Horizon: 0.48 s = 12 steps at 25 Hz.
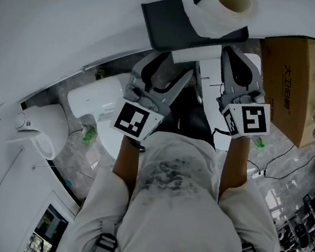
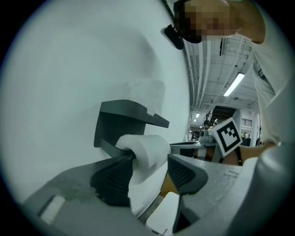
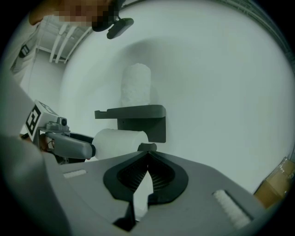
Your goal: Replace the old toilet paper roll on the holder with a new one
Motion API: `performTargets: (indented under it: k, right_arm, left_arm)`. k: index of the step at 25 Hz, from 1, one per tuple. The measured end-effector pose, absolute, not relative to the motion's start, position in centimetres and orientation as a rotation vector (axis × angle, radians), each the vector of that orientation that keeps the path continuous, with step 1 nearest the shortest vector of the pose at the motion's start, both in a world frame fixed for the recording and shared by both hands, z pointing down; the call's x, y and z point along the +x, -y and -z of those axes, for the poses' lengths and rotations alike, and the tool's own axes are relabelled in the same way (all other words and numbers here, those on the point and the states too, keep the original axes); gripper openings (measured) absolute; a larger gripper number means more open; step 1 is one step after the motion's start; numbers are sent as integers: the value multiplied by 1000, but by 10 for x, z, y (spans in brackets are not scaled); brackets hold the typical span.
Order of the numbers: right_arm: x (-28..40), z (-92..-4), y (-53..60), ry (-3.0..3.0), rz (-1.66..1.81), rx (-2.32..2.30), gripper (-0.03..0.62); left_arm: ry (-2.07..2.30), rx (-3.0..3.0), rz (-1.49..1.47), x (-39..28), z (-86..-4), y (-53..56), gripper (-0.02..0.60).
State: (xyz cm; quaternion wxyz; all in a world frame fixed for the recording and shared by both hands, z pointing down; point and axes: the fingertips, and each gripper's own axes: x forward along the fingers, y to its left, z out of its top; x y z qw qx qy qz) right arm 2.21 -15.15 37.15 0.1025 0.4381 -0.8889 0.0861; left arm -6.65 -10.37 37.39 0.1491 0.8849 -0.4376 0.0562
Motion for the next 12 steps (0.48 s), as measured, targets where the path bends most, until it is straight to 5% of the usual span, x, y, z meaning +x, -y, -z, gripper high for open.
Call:
performTargets:
  k: [9,12]
  right_arm:
    - [15,-375,159,2630,-267,1280,2]
    - [13,-377,160,2631,-273,1278,2]
  left_arm:
    - [1264,2546,-149,-62,-374,108,235]
    - [1295,2525,-128,-69,-375,110,172]
